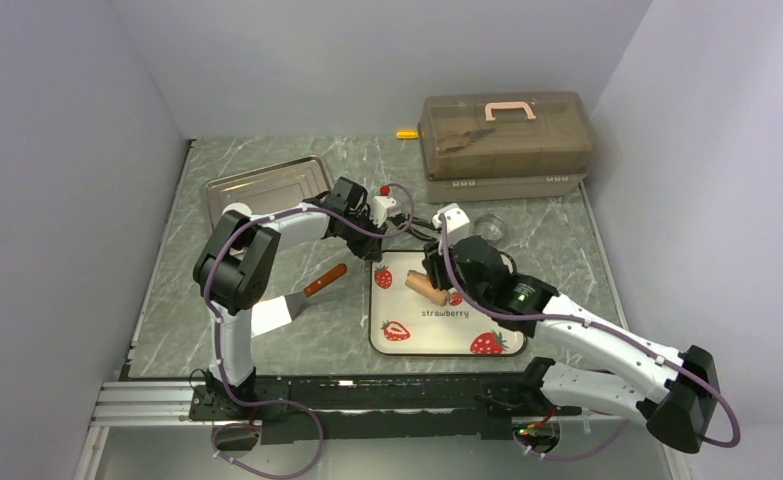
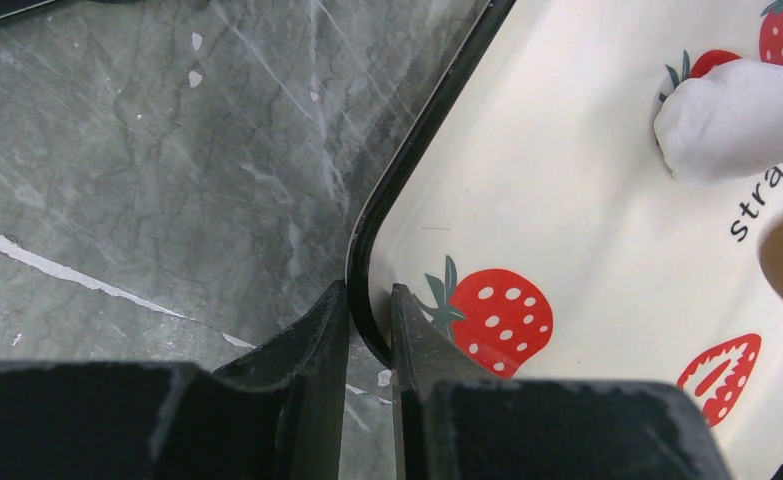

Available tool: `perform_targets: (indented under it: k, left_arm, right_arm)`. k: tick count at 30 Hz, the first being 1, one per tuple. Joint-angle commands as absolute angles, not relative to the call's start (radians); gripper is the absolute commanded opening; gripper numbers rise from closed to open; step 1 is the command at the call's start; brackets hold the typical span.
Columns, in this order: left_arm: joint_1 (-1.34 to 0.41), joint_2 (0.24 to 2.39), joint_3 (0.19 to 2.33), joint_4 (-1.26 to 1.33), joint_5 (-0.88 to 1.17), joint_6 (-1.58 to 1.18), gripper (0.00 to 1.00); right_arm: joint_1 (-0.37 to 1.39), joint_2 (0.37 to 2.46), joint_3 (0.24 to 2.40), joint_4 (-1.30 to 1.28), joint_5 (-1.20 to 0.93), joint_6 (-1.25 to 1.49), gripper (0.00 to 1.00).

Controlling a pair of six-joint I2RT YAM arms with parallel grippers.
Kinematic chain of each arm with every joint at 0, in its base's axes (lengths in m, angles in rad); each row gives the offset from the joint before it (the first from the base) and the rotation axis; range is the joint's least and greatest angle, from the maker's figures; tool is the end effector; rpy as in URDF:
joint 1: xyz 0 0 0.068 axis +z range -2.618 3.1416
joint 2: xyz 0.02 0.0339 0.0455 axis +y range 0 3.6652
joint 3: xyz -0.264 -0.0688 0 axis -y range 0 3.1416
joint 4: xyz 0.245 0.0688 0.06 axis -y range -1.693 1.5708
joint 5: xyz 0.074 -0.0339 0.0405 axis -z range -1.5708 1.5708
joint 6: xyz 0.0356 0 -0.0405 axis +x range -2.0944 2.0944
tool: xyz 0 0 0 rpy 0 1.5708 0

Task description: Roll out the dumpling wrappers from the dough

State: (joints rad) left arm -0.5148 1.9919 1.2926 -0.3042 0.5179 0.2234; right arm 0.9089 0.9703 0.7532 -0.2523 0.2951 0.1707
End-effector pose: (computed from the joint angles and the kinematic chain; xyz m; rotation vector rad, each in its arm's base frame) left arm 0.3485 -0.2174 0.1542 1.1039 2.3077 -0.7764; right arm 0.1430 0.1667 0.2883 -0.5599 1.9611 0.3821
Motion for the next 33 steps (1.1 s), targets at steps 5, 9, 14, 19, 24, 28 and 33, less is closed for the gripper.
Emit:
perform_targets:
  k: [5, 9, 14, 19, 24, 28, 33]
  left_arm:
    - [-0.510, 1.987, 1.283, -0.309, 0.462, 0.269, 0.00]
    - [-0.510, 1.988, 1.286, -0.312, 0.461, 0.270, 0.00]
    - [-0.510, 1.995, 1.292, -0.314, 0.463, 0.271, 0.00]
    - [-0.509, 1.992, 1.292, -0.316, 0.465, 0.271, 0.00]
    - [-0.509, 1.989, 1.288, -0.316, 0.464, 0.272, 0.00]
    - [-0.509, 1.991, 1.283, -0.305, 0.466, 0.265, 0.00]
    - [-0.509, 1.986, 1.285, -0.311, 0.463, 0.267, 0.00]
  right_arm:
    - [0.842, 1.072, 0.708, -0.174, 0.371, 0.239, 0.00]
    - [0.841, 1.066, 0.628, -0.209, 0.453, 0.297, 0.00]
    - [0.851, 1.017, 0.577, -0.202, 0.459, 0.332, 0.00]
    - [0.860, 1.030, 0.631, -0.193, 0.401, 0.307, 0.00]
    - [0.851, 0.943, 0.673, -0.032, 0.331, 0.330, 0.00]
    - [0.842, 0.953, 0.707, -0.060, 0.492, 0.354, 0.00]
    - [0.841, 1.053, 0.728, -0.122, 0.582, 0.412, 0.00]
